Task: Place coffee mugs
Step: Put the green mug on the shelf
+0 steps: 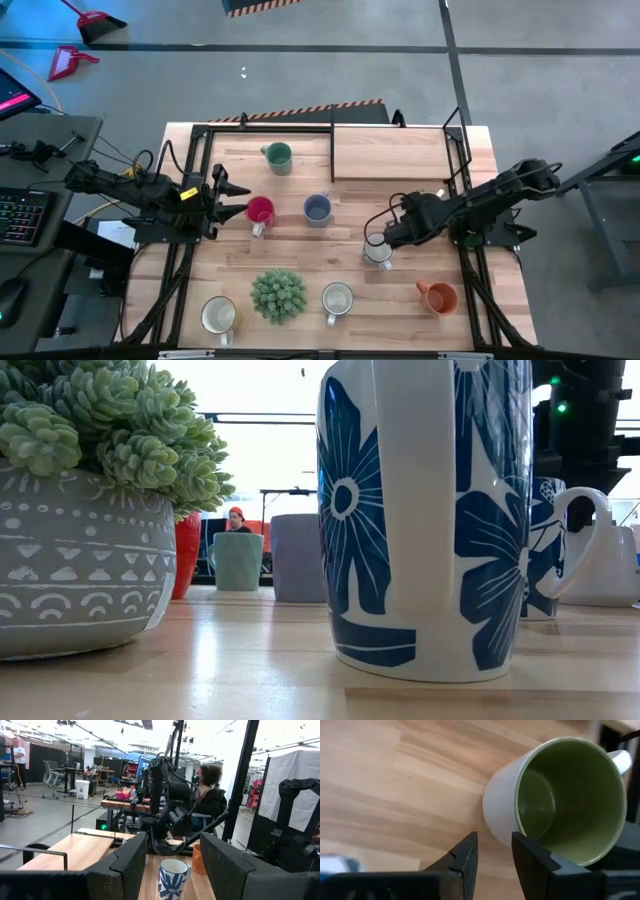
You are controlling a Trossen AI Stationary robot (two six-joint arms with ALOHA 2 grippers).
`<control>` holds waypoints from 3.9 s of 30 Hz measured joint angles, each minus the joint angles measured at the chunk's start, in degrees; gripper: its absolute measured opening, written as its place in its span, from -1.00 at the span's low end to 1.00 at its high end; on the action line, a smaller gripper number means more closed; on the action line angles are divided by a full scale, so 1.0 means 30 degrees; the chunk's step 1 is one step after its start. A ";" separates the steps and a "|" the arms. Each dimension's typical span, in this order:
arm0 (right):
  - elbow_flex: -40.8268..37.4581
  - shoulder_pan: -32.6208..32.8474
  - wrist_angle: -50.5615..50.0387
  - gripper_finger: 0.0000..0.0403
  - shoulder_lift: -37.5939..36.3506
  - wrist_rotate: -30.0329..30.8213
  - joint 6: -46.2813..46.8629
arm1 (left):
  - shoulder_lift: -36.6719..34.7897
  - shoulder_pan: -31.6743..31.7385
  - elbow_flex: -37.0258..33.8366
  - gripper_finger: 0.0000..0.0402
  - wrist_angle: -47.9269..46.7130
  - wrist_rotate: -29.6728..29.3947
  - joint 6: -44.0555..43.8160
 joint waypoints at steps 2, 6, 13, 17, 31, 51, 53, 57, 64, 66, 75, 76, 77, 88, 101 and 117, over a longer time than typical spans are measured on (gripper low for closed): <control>0.0088 0.0000 0.0036 -0.46 0.0000 0.0256 -0.0053 | 0.0000 0.0000 0.0000 -0.13 0.0002 0.0000 0.0000; 0.0960 0.0007 -0.0049 -0.46 0.0000 0.0518 -0.1036 | 0.0000 0.0000 0.0000 -0.13 -0.0014 0.0000 0.0000; 0.1298 -0.0464 -0.2751 -0.46 0.0000 0.1164 -0.0530 | 0.0000 0.0000 0.0000 -0.13 -0.0162 0.0000 0.0000; 0.0939 -0.0751 -0.1658 -0.46 0.0000 0.0797 -0.1322 | 0.0000 0.0000 0.0000 -0.13 -0.0162 -0.0003 0.0000; -0.1697 -0.0882 0.1990 -0.46 0.0000 0.0861 -0.0517 | 0.0000 0.0000 0.0000 -0.13 -0.0155 -0.0073 -0.0007; -0.3978 -0.0867 0.6032 -0.75 0.0000 0.0823 -0.1392 | 0.0000 0.0000 0.0000 -0.13 -0.0155 -0.0121 -0.0003; -0.3978 -0.0867 0.6227 -0.90 0.0007 0.0916 -0.1686 | 0.0000 0.0000 0.0000 -0.13 -0.0155 -0.0131 0.0000; -0.3985 -0.0907 0.6381 -0.97 0.0007 0.2193 -0.2058 | -0.0002 0.0000 0.0000 -0.13 -0.0155 -0.0149 -0.0007; -0.3242 -0.1047 0.6955 -0.99 -0.0293 0.2820 -0.2608 | -0.0007 0.0000 0.0000 -0.13 -0.0523 -0.0175 0.0000; -0.2498 -0.1069 0.6693 -0.99 -0.0525 0.2853 -0.3191 | -0.0007 0.0000 0.0000 -0.13 -0.0789 -0.0175 -0.0002; 0.2755 -0.3085 0.2373 -1.00 -0.2109 0.3218 -0.8867 | -0.0007 0.0000 -0.0007 -0.13 -0.1576 -0.0175 -0.0007; 0.3420 -0.3712 0.2006 -1.00 -0.2135 0.2923 -1.0144 | -0.0007 0.0000 -0.0007 -0.13 -0.1573 -0.0169 -0.0007; 0.3981 -0.4407 0.1779 -1.00 -0.2135 0.2531 -1.1560 | -0.0007 0.0000 -0.0007 -0.13 -0.1574 -0.0168 -0.0007; 0.5931 -1.2393 0.6194 -1.00 -0.1901 -0.3712 -2.4319 | -0.0007 0.0000 -0.0007 -0.13 -0.1729 -0.0168 -0.0007; 0.7166 -1.7059 0.8238 -1.00 0.4376 -0.9108 -3.0178 | -0.0007 -0.0007 -0.0007 -0.13 -0.1714 -0.1122 -0.0051; 1.8653 -1.7654 0.2623 -1.00 1.1905 -0.9875 -3.4591 | -0.0005 -0.0007 -0.0007 -0.13 -0.1707 -0.1180 -0.0051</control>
